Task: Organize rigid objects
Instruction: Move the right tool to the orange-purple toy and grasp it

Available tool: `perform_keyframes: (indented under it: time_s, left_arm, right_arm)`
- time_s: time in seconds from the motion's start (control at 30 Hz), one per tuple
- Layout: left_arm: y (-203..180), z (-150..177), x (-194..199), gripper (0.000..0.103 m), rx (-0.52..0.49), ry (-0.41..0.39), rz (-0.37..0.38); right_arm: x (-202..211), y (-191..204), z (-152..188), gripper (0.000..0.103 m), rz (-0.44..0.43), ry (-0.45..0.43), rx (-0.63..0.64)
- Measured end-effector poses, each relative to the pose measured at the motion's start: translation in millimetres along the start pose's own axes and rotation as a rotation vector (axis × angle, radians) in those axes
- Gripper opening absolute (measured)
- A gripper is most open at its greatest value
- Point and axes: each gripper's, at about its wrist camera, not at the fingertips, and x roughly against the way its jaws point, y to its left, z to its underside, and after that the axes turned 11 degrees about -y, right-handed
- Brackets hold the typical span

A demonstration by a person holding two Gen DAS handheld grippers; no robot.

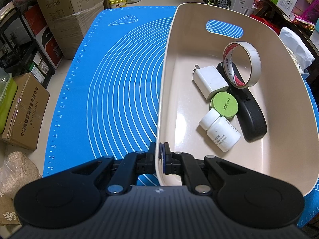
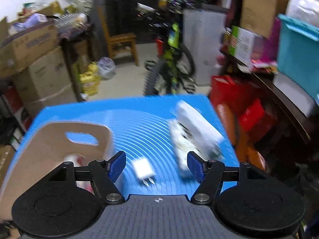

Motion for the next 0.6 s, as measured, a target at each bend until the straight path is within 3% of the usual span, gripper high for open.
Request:
perform_keyframes:
  time_s: [0.1,0.23,0.4,0.6]
  left_arm:
    - [0.3,0.2,0.1,0.008,0.001,0.0,0.001]
    - [0.3,0.2,0.0,0.008,0.001,0.0,0.001]
    - [0.2,0.2,0.0,0.008,0.0,0.0,0.0]
    - [0.1,0.2,-0.1,0.008,0.001,0.0,0.001]
  right_arm:
    - [-10.0,-12.1,23.2,0.074,0.026,0.059,-0.008]
    - [-18.5,-20.5,58.3,0.074,-0.006,0.121,0.01]
    - [-26.0,-13.4,86.8,0.074,-0.054,0.142,0.046]
    - [-30.3,2.5,97.1,0.074,-0.098,0.142,0.039]
